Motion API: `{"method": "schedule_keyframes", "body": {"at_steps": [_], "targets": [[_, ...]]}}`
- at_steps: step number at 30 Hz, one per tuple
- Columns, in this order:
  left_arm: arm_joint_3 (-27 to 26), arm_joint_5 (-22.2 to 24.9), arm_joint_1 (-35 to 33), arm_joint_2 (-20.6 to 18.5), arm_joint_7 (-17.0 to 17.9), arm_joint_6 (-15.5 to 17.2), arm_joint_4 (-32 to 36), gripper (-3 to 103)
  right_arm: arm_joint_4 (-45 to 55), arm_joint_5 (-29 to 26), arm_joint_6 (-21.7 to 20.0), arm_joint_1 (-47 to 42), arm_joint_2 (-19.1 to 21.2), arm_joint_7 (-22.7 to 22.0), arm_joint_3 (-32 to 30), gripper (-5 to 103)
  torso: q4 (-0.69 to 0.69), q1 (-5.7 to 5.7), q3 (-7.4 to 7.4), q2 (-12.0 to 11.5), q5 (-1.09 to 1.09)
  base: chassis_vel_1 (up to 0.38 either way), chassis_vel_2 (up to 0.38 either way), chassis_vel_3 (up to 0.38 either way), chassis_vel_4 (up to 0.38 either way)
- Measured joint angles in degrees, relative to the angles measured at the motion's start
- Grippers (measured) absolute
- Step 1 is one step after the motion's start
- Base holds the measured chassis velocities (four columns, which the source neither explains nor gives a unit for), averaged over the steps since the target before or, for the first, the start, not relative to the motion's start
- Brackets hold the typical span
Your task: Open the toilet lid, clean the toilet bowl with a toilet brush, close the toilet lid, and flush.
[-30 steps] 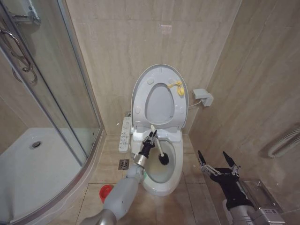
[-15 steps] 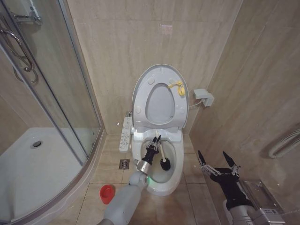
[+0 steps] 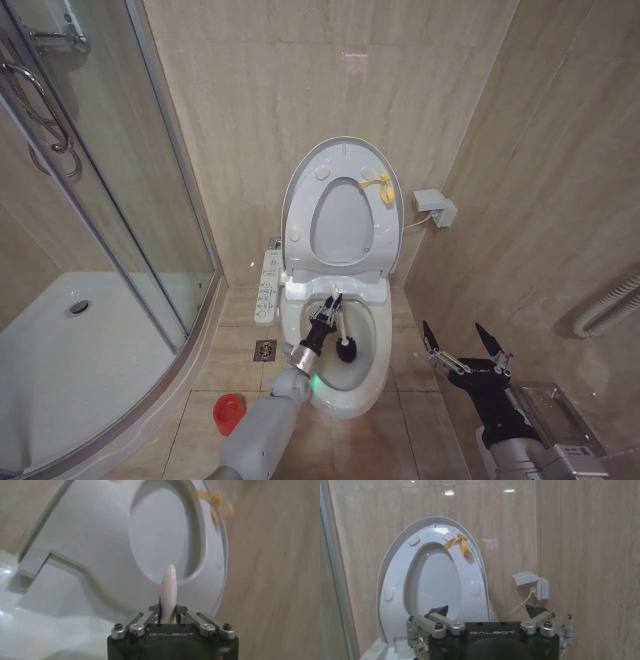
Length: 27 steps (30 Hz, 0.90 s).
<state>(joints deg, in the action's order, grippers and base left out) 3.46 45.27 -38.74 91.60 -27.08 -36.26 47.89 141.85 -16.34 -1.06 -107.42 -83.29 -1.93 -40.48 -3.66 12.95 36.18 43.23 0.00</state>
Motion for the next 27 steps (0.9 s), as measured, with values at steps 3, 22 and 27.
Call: {"method": "schedule_keyframes", "body": {"at_steps": [3,22,27], "targets": [[0.6,2.4,0.2,0.0,0.2,1.2,1.4,19,0.0,0.0,0.0,0.0,0.0,0.0,0.0,100,-0.02,0.0,0.0,0.0,0.0,0.0,0.0,0.0,0.0],[-1.7,-14.4,3.0,-0.1,1.1,-4.1,-5.2,19,0.0,0.0,0.0,0.0,0.0,0.0,0.0,100,-0.01,0.01,0.01,0.0,0.0,0.0,0.0,0.0,0.0],[-0.9,-2.4,2.3,0.5,-0.3,-1.8,-4.0,19,0.0,0.0,0.0,0.0,0.0,0.0,0.0,100,0.0,0.01,0.01,0.0,0.01,0.0,0.0,0.0,0.0]]}}
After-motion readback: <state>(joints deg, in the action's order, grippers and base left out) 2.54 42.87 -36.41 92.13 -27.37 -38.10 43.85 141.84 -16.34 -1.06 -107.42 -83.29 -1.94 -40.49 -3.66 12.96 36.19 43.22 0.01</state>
